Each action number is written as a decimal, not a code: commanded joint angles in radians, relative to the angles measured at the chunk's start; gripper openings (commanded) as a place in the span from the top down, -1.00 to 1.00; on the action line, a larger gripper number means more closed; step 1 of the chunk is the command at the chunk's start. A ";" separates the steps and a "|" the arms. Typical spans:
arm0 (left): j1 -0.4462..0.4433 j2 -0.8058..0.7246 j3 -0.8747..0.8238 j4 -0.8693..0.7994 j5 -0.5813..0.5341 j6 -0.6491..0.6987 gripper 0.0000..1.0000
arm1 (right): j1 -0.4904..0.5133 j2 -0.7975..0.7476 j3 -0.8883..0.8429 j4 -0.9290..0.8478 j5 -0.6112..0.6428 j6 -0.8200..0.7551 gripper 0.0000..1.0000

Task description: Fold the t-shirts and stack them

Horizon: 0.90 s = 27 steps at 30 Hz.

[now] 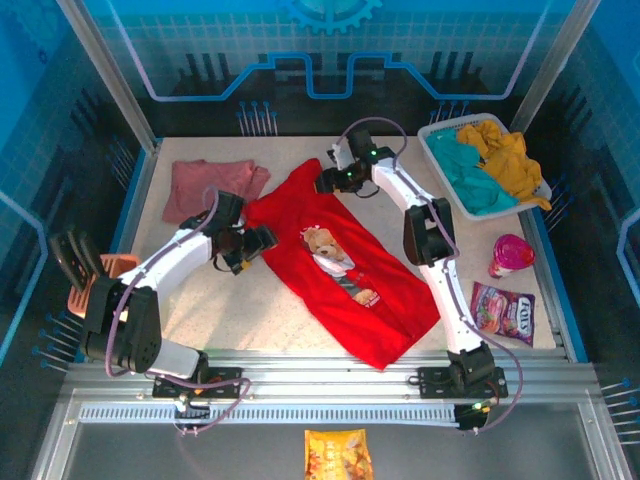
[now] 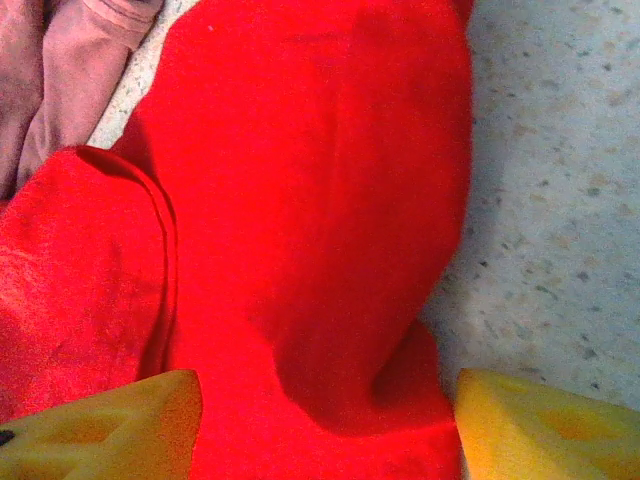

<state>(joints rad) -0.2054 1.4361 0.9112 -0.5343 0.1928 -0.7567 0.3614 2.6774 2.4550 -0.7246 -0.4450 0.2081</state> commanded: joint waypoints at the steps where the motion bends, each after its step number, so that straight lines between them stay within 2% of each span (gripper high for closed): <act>1: 0.010 -0.035 -0.035 0.010 0.032 0.008 -0.63 | 0.029 0.064 0.041 -0.028 0.009 0.015 -0.28; 3: 0.011 -0.044 -0.046 0.016 0.033 0.005 -0.63 | 0.034 0.075 0.055 -0.018 0.000 0.029 -0.14; 7: 0.017 -0.055 -0.055 0.015 0.032 0.006 -0.62 | 0.037 0.079 0.069 0.008 0.014 0.057 0.29; 9: 0.018 -0.061 -0.059 0.020 0.037 0.003 -0.61 | 0.034 0.075 0.079 0.013 0.054 0.072 0.71; 11: 0.018 -0.066 -0.064 0.028 0.044 -0.002 -0.61 | 0.024 0.065 0.079 0.021 0.096 0.098 0.96; 20: 0.017 -0.057 -0.082 0.076 0.076 -0.033 -0.56 | -0.102 -0.026 0.012 0.116 0.207 0.283 1.00; 27: -0.012 -0.005 -0.056 0.117 0.104 -0.050 -0.53 | -0.209 -0.051 -0.022 0.054 0.308 0.430 1.00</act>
<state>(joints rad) -0.2031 1.4017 0.8452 -0.4366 0.2623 -0.7872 0.1864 2.6949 2.4657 -0.6434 -0.2192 0.5488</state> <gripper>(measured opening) 0.767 0.063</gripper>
